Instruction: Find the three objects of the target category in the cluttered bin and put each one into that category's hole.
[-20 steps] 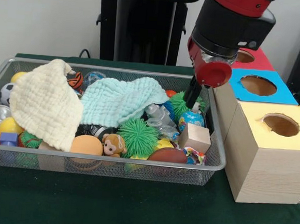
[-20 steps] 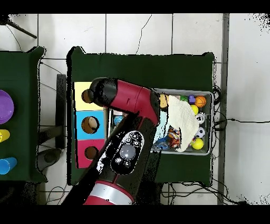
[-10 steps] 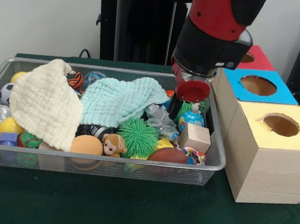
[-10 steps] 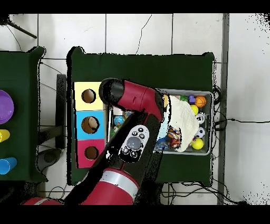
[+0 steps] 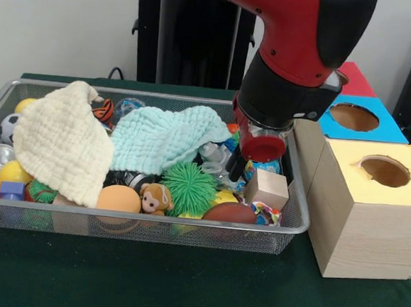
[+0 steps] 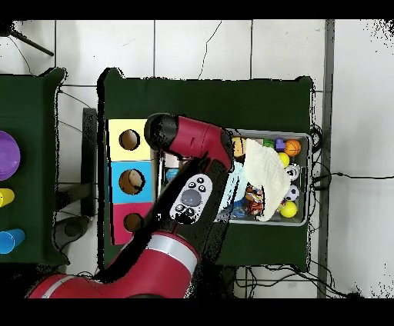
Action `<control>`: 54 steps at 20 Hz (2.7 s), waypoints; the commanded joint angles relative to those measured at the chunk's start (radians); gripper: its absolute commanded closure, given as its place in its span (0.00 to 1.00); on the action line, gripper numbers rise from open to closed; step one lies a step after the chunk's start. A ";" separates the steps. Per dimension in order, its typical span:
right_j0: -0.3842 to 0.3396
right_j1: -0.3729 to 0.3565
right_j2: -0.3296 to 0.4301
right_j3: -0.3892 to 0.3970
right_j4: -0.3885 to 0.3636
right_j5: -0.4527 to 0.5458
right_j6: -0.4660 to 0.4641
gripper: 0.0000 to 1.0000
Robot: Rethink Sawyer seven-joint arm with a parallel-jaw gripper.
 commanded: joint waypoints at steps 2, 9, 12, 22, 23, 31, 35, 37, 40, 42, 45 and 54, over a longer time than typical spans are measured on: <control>-0.007 0.075 0.063 -0.065 -0.025 0.005 0.092 1.00; -0.030 0.128 0.080 -0.109 -0.022 -0.045 0.071 1.00; -0.041 0.118 0.098 -0.100 -0.032 -0.056 0.022 1.00; -0.122 0.122 0.220 -0.171 -0.124 -0.040 -0.249 1.00; -0.125 0.119 0.229 -0.171 -0.134 -0.044 -0.252 1.00; -0.127 0.099 0.305 -0.164 -0.139 -0.044 -0.163 1.00; -0.093 0.097 0.299 -0.161 -0.133 -0.027 -0.073 1.00; -0.080 0.100 0.300 -0.166 -0.125 -0.018 -0.038 1.00; -0.058 0.102 0.290 -0.170 -0.110 0.006 0.014 1.00; -0.045 0.095 0.283 -0.156 -0.092 0.005 0.062 1.00; -0.032 0.084 0.264 -0.129 -0.078 0.000 0.110 1.00; -0.036 0.081 0.246 -0.111 -0.092 -0.022 0.098 0.00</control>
